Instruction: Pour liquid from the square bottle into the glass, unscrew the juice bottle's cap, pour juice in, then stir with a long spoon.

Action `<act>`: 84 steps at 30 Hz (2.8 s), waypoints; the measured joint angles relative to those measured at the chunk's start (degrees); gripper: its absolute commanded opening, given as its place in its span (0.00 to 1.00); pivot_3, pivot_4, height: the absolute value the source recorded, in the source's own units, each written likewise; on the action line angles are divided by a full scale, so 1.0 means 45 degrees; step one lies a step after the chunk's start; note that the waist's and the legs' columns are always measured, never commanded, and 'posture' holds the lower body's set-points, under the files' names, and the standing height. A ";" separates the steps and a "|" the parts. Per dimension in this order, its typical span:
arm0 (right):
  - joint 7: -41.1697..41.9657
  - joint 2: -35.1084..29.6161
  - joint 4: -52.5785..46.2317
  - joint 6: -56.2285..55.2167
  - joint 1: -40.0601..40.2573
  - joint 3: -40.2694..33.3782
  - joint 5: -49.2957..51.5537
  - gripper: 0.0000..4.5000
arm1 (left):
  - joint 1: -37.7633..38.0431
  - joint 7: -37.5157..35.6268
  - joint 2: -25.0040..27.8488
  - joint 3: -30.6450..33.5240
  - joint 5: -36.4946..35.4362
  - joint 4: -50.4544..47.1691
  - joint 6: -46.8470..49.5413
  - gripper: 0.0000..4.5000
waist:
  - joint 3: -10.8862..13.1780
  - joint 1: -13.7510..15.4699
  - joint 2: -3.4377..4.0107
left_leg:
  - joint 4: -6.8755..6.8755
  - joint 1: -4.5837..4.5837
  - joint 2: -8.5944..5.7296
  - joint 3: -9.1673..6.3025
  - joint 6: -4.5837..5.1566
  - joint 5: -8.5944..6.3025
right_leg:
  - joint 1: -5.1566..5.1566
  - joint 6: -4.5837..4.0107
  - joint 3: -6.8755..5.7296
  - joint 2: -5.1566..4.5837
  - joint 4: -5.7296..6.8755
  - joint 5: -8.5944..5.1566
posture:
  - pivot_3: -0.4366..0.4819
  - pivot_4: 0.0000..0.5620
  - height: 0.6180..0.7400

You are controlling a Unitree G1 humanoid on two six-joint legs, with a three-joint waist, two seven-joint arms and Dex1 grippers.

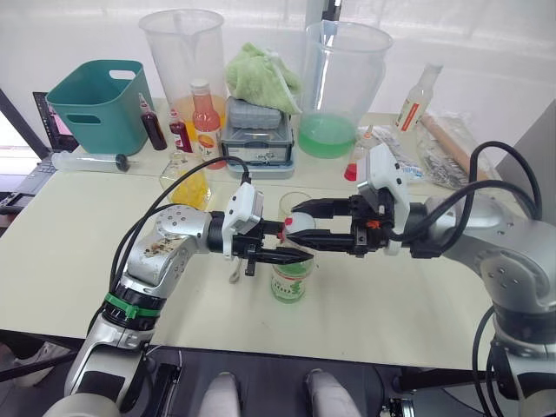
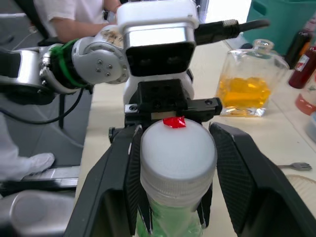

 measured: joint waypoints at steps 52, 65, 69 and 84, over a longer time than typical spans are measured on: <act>-0.3464 -0.0110 0.7719 -0.3436 0.3777 -0.5798 -0.5309 0.37 | 0.0689 0.0729 -0.0078 0.0137 0.0011 -0.0682 0.0099 0.31 | -0.0085 -0.0063 0.0133 | 0.0001 0.0005 -0.0032 0.0003 0.0001 0.0000 | 0.0025 0.0047 0.0035 -0.0014 -0.0025 0.0024 | 0.48 0.27 0.73; -0.5082 0.1333 1.3121 -0.5520 0.1860 -0.4306 -0.7208 0.37 | 0.0831 0.0891 -0.0037 0.0315 0.0011 -0.0852 0.0135 0.31 | -0.0087 -0.0074 0.0138 | -0.0005 0.0004 -0.0035 0.0002 0.0002 0.0000 | 0.0027 0.0050 0.0036 -0.0014 -0.0022 0.0026 | 0.48 0.27 0.73; -0.5424 0.1669 1.4646 -0.6028 0.1260 -0.4219 -0.7513 0.37 | 0.0854 0.0985 -0.0021 0.0352 0.0011 -0.0937 0.0208 0.31 | -0.0088 -0.0105 0.0138 | -0.0005 0.0005 -0.0035 0.0001 0.0001 0.0001 | 0.0031 0.0050 0.0035 -0.0015 -0.0020 0.0026 | 0.48 0.27 0.73; -0.4743 0.1694 1.3396 -0.5137 0.0294 -0.4275 -0.6938 0.99 | 0.0857 0.1042 0.0111 0.0426 0.0004 -0.1023 0.0312 0.31 | -0.0089 -0.0212 0.0142 | -0.0005 0.0003 -0.0035 -0.0002 0.0002 0.0001 | 0.0029 0.0054 0.0035 -0.0014 -0.0012 0.0028 | 0.48 0.27 0.73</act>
